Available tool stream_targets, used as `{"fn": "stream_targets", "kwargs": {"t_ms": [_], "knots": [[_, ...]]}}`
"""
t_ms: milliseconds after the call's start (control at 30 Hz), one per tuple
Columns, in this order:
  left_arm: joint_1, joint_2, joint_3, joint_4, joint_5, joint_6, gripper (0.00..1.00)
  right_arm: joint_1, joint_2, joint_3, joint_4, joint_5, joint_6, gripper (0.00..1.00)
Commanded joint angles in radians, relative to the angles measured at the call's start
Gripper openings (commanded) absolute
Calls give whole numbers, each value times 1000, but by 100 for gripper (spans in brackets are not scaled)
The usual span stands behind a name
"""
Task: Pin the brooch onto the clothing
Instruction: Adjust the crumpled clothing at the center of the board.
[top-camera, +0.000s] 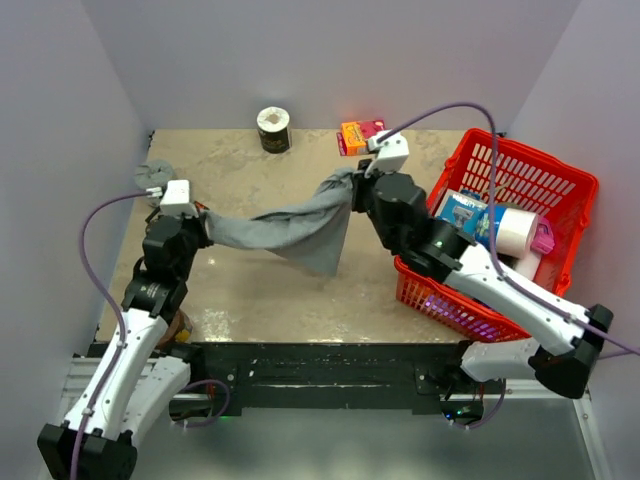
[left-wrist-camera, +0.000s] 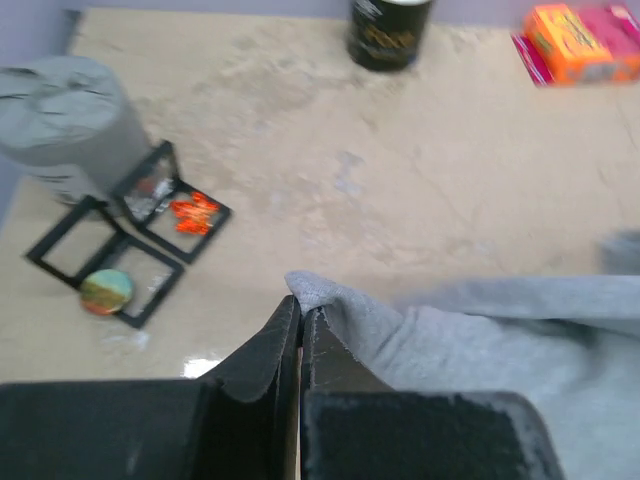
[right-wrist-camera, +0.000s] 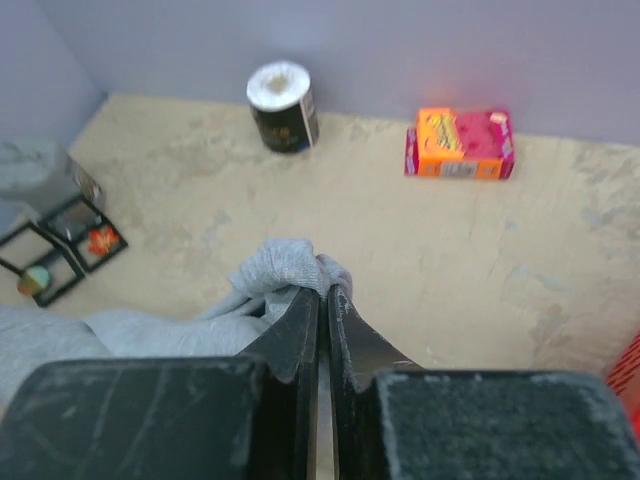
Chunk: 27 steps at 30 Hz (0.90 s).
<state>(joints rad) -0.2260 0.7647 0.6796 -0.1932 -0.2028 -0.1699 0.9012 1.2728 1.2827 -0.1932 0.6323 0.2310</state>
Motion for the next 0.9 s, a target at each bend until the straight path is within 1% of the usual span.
{"fn": "stream_targets", "kwargs": {"t_ms": [0,133,233,367,400,433,467,533,567,600,633,667,700,800,833,867], "knots": [[62,-10,-17,58,-80,-28,0,-5,-102,87,26,102,-97,0],[85,50,14,38,-18,-36,0,-7,-125,144,43,141,-163,0],[86,64,17,32,8,-31,0,-13,-125,145,72,167,-193,0],[86,67,11,37,66,-13,0,-21,-102,139,78,147,-179,0],[86,73,12,35,91,-5,3,-21,-95,138,65,139,-170,0],[86,80,21,31,111,6,12,-22,-86,135,55,133,-147,0],[86,96,28,25,127,9,40,-21,-78,130,49,124,-134,0],[86,105,23,41,202,20,67,-21,-76,104,35,110,-98,0],[86,119,15,79,267,26,82,-22,-76,90,31,104,-87,0],[85,130,8,95,393,32,86,-22,-76,80,22,96,-78,0],[83,148,5,106,467,41,88,-22,-78,60,15,93,-58,0],[82,191,9,130,549,49,92,-21,-79,50,6,89,-49,0],[76,212,24,139,686,55,95,-22,-82,43,-6,84,-41,0],[15,277,57,156,808,96,96,-22,-99,24,-29,58,-27,0],[-39,288,66,156,819,134,96,-21,-104,29,-37,28,-25,0],[-67,304,72,147,830,151,96,-22,-108,33,-40,8,-30,0]]}}
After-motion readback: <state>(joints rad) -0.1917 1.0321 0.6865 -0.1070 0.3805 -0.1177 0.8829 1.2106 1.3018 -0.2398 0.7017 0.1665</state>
